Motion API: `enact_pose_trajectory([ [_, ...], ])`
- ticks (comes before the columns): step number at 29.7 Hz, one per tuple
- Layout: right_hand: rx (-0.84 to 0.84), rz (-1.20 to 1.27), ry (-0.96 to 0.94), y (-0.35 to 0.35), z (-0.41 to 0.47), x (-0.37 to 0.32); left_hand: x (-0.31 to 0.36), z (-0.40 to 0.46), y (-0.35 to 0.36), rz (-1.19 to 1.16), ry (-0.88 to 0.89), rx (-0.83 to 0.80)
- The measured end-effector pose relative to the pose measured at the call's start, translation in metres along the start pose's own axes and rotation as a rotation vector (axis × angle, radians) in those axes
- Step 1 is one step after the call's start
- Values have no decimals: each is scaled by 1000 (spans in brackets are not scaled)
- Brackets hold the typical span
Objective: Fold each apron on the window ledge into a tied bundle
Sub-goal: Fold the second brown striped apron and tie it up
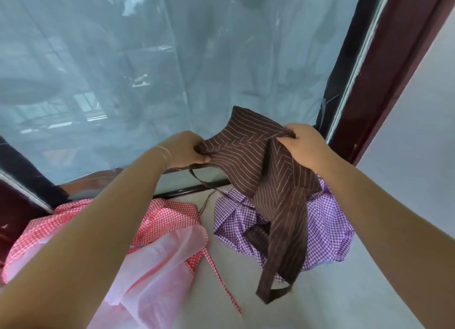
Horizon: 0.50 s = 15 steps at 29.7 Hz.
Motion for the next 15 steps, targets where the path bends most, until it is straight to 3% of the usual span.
enact_pose_trajectory([
  [2, -6, -31, -54, -6, 0, -7, -9, -3, -8, -540, -38, 15],
  [4, -156, -60, -91, 3, -2, -17, -21, -6, -13, -1210, -115, 1],
  [6, -354, -133, -136, 19, -6, -23, -37, -7, -19, -1483, -198, 93],
  [8, -415, -233, -171, 26, -7, -21, -48, -8, -30, -1421, -227, 204],
  [10, -353, -314, -172, 22, -4, -17, -55, -13, -41, -1329, -224, 278],
  [13, -103, -153, -73, 4, 6, -11, -59, -21, -54, -1127, -181, 287],
  [15, 108, 36, 19, -15, 10, -6, -56, -25, -59, -884, -139, 206],
])
Point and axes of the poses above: each hand's wrist, its own z-axis towards the middle knuckle, its own y-axis out of the palm, x = y × z, the point moved 8 cm from there along z, towards the middle knuckle, and after that the axes turned 12 degrees about -y, right-handed, at the moved point
